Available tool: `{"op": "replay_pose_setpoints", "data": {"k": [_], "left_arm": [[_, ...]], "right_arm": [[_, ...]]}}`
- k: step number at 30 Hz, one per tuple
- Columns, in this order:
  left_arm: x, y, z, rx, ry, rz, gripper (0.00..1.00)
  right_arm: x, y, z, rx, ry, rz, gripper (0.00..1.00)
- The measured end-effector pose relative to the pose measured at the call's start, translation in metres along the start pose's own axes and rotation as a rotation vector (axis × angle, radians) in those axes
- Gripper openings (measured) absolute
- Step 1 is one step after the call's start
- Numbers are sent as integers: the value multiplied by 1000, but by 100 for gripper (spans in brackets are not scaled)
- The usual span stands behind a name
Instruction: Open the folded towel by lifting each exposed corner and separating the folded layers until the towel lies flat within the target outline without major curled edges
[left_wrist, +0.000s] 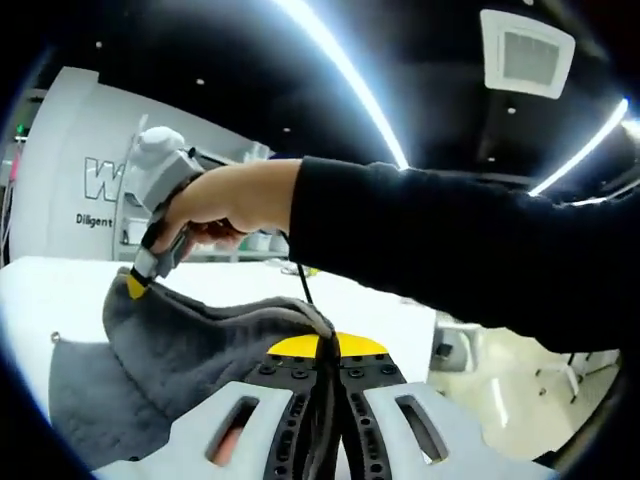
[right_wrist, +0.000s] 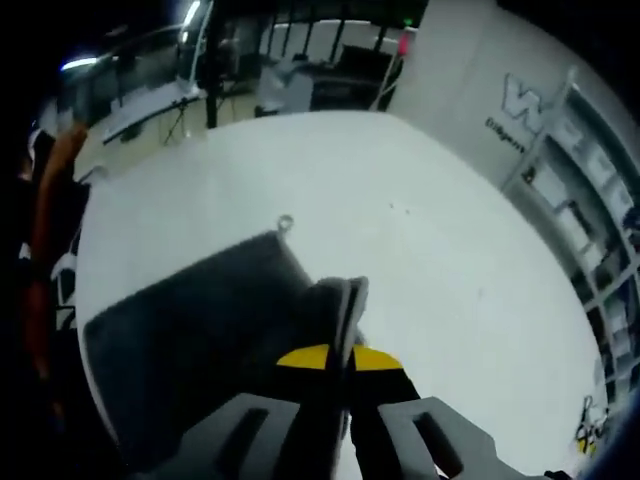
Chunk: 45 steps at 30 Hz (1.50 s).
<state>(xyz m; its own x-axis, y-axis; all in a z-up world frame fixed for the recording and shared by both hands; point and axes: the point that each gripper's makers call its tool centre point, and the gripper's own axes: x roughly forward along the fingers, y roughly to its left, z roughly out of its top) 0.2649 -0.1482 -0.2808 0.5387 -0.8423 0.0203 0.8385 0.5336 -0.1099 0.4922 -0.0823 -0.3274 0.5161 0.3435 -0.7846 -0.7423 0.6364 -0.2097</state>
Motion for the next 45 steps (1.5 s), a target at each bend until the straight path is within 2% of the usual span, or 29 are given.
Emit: {"op": "replay_pose_setpoints", "data": {"k": [9, 16, 22, 29, 37, 45], "left_arm": [[18, -5, -8, 13, 22, -23, 3], [29, -9, -22, 23, 55, -39, 3], [33, -17, -36, 28, 89, -58, 3], [38, -29, -59, 54, 149, -94, 3], [44, -36, -81, 103, 198, -109, 3], [53, -41, -97, 139, 245, -120, 3]], "right_arm": [[-3, -22, -13, 27, 2, -21, 0], [-4, -34, -29, 57, 1, -30, 0], [-11, -35, -46, 80, -9, -38, 0], [-21, -41, -78, 115, -3, -70, 0], [-15, -51, -114, 163, 19, -77, 0], [-11, -56, -126, 186, 24, -95, 0]]}}
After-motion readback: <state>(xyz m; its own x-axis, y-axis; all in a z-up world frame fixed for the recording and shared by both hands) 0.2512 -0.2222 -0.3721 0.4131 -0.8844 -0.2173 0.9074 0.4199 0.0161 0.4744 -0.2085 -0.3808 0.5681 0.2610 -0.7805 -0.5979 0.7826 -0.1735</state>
